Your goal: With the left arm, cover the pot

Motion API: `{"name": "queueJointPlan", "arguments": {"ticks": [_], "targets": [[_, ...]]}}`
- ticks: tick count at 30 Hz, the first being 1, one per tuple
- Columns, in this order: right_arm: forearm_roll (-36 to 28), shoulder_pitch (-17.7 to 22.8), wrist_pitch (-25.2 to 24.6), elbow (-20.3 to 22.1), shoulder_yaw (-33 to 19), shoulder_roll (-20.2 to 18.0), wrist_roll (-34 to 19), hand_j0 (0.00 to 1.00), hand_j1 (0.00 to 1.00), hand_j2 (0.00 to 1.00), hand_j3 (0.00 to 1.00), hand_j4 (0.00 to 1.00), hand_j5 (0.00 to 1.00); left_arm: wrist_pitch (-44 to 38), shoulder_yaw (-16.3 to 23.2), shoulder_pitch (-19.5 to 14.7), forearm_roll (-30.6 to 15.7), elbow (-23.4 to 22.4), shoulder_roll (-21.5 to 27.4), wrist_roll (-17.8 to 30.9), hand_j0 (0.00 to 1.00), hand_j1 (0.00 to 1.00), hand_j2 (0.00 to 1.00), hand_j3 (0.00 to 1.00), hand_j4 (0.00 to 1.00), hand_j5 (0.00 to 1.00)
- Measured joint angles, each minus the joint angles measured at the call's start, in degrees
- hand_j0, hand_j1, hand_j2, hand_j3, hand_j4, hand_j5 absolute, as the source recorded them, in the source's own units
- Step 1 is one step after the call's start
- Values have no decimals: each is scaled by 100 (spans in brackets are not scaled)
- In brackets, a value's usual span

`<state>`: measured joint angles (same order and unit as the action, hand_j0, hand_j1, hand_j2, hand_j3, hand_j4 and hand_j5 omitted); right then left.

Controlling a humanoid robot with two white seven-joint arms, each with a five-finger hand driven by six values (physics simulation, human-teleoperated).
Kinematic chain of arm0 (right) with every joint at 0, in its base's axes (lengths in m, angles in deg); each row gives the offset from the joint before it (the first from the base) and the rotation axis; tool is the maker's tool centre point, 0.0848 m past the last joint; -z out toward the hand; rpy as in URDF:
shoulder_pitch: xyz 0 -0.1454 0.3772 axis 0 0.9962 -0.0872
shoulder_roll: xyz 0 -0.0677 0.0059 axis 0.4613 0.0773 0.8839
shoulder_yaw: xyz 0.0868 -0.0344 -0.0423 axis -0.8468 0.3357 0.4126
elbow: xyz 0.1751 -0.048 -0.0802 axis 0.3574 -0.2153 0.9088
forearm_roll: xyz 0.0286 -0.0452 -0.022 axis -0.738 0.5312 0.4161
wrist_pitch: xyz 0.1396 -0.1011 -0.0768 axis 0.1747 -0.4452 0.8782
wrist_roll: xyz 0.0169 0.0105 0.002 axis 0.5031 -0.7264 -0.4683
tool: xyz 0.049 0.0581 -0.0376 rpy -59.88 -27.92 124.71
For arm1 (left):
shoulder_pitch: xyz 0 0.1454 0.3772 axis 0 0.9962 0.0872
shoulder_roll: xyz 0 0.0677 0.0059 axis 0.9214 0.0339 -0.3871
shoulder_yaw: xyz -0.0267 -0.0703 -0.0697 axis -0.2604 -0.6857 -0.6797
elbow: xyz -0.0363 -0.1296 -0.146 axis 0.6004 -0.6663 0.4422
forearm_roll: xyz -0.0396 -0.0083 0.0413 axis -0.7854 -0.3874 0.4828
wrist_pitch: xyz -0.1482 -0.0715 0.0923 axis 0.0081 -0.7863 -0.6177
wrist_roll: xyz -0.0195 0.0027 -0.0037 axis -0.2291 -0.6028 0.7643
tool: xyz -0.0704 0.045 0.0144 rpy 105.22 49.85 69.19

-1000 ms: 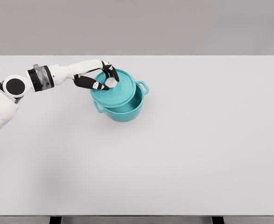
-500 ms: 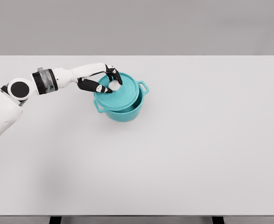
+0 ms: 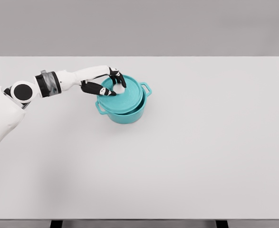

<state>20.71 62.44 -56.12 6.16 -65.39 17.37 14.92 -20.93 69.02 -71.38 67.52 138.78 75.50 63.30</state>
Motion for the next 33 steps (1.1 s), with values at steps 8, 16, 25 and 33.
{"name": "queueJointPlan", "arguments": {"ticks": [8, 16, 25, 33], "targets": [[1, 0, 0, 0, 0, 0, 1, 100, 100, 100, 100, 100, 100, -3, -4, 9, 0, -2, -24, 0, 52, 52, 52, 52, 52, 52], [0, 0, 0, 0, 0, 0, 1, 100, 100, 100, 100, 100, 100, -2, -4, 18, 0, -3, -46, -8, 52, 52, 52, 52, 52, 52], [1, 0, 0, 0, 0, 0, 1, 100, 100, 100, 100, 100, 100, -4, 3, 26, 0, -8, -111, -10, 53, 53, 53, 53, 53, 53], [1, 0, 0, 0, 0, 0, 0, 100, 100, 100, 100, 100, 100, -14, -4, 44, -11, -60, -120, -11, 56, 56, 56, 56, 56, 56]]}}
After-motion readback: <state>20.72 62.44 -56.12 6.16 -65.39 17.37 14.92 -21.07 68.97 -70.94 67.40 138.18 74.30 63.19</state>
